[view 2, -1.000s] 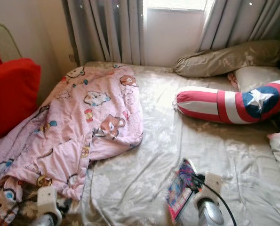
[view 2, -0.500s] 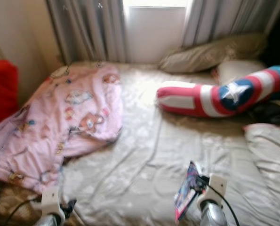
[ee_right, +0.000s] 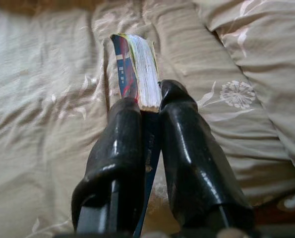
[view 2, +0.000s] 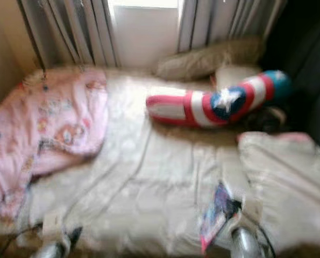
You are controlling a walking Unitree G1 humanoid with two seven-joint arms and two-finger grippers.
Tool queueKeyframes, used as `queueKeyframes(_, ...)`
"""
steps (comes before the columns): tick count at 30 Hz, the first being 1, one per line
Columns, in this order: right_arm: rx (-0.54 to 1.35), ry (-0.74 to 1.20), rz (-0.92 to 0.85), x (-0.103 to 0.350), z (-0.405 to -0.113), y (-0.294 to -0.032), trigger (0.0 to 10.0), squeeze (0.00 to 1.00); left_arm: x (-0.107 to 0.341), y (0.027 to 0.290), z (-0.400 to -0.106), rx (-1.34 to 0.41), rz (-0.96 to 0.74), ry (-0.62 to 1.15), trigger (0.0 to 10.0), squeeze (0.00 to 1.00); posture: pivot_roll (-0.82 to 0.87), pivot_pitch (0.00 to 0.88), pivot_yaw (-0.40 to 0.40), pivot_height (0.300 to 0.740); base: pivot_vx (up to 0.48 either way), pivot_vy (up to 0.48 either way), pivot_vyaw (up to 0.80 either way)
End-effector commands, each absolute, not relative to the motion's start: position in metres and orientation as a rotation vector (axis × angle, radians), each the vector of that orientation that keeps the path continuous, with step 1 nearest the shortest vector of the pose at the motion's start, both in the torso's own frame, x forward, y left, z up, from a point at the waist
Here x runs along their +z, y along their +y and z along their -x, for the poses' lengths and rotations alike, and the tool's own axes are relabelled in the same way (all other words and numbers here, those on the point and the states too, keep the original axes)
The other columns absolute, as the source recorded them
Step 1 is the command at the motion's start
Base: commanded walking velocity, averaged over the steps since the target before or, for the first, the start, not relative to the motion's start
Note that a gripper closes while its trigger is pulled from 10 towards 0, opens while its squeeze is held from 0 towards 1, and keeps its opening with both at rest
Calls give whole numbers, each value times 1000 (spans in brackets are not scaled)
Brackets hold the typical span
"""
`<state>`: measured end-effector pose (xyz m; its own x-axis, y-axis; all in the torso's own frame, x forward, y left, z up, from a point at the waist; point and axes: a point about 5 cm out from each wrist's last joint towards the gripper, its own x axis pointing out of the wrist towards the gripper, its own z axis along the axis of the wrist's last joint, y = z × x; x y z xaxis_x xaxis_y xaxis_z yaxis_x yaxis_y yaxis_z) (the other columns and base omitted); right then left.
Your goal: Clean up the room
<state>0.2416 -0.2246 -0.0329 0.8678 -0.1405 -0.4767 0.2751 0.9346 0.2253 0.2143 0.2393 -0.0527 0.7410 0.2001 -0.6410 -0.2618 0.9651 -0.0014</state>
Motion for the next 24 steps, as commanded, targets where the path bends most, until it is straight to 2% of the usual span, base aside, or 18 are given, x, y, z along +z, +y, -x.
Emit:
queueKeyframes(1,-222,441,-283,-27,-246,-231,10000,0,-53,234,-217,246,104,689,10000,0,70,0,-44,740,0,0,0)
queueKeyframes(24,-209,447,-271,-26,-248,-229,10000,0,-55,230,-215,251,141,691,10000,0,75,0,-54,740,21,0,0)
